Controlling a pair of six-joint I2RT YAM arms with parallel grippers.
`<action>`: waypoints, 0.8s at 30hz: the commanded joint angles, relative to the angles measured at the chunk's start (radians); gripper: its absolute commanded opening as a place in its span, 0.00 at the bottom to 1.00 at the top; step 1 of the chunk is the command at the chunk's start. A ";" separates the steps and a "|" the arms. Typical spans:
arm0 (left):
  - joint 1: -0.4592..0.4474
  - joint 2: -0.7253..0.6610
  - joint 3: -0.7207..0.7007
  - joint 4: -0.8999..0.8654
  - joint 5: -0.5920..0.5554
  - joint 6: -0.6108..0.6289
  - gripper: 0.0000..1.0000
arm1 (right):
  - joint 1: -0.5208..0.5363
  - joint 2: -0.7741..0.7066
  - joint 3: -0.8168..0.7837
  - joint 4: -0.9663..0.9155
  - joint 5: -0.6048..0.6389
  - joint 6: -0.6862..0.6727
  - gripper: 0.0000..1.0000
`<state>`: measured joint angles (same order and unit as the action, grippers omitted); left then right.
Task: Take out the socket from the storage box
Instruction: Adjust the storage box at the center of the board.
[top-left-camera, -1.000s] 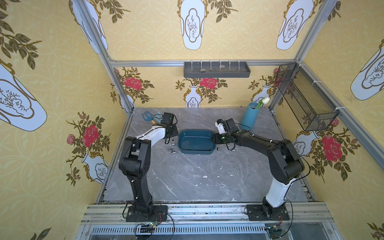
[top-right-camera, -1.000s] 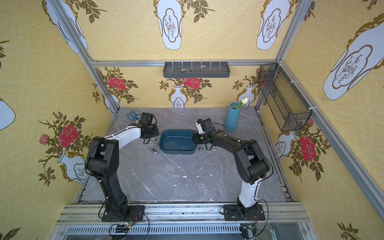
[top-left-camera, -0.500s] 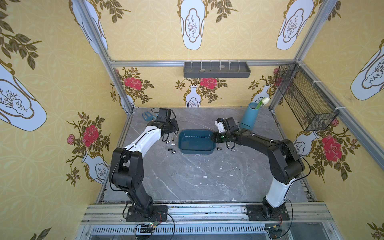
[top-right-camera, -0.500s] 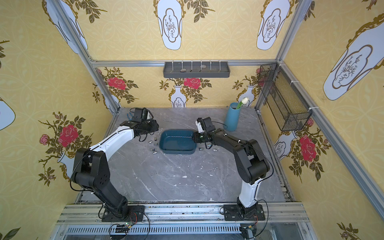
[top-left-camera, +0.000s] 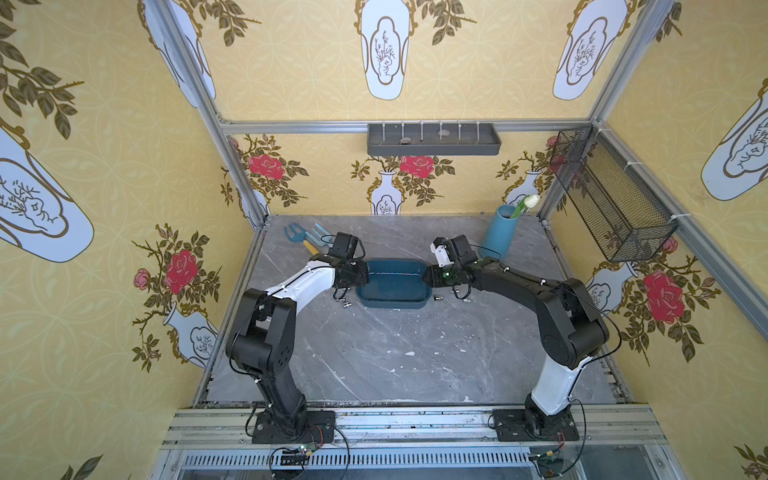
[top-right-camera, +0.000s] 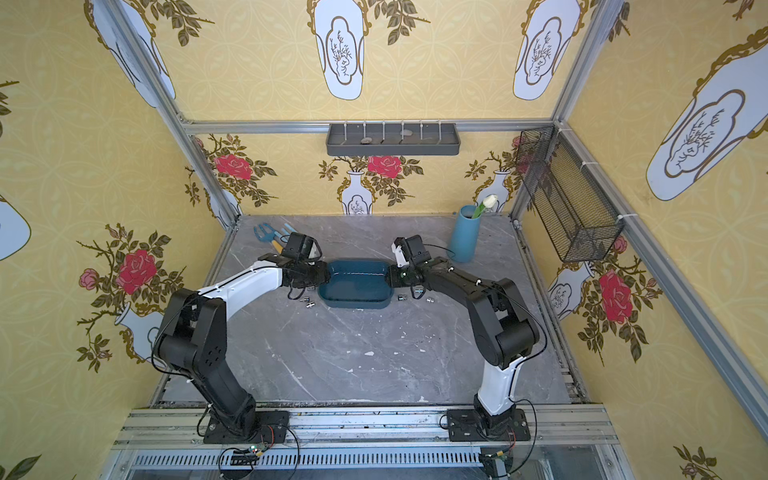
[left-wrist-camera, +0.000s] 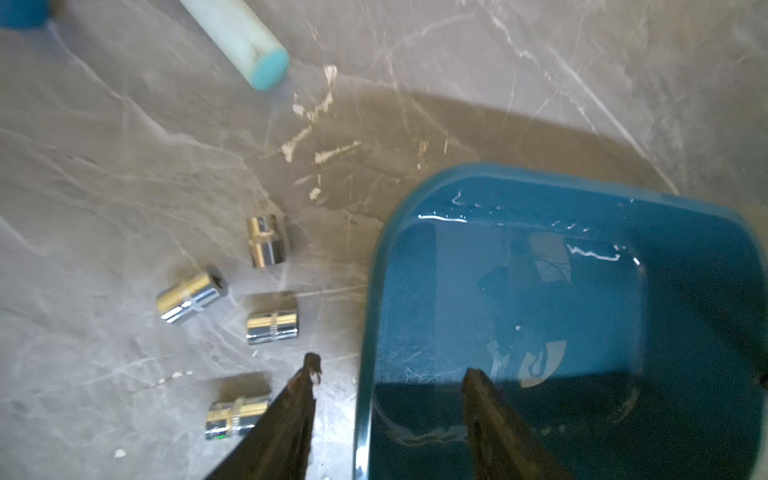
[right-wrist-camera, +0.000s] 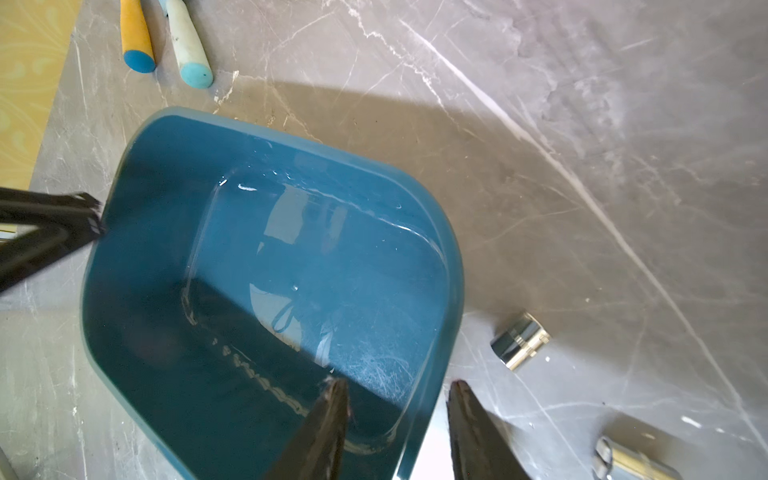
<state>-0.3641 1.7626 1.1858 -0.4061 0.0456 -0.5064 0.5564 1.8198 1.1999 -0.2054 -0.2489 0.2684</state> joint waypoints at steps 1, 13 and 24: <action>-0.010 0.032 -0.014 0.006 -0.005 -0.017 0.53 | 0.000 -0.011 0.000 0.011 0.011 0.009 0.45; -0.010 0.083 0.152 -0.263 -0.040 -0.057 0.05 | 0.000 -0.033 0.010 -0.013 0.013 0.004 0.45; 0.008 0.148 0.333 -0.556 0.114 -0.035 0.00 | 0.000 -0.090 0.039 -0.074 0.000 -0.003 0.45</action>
<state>-0.3641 1.8797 1.4837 -0.8314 0.0811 -0.5579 0.5564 1.7451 1.2285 -0.2581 -0.2489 0.2680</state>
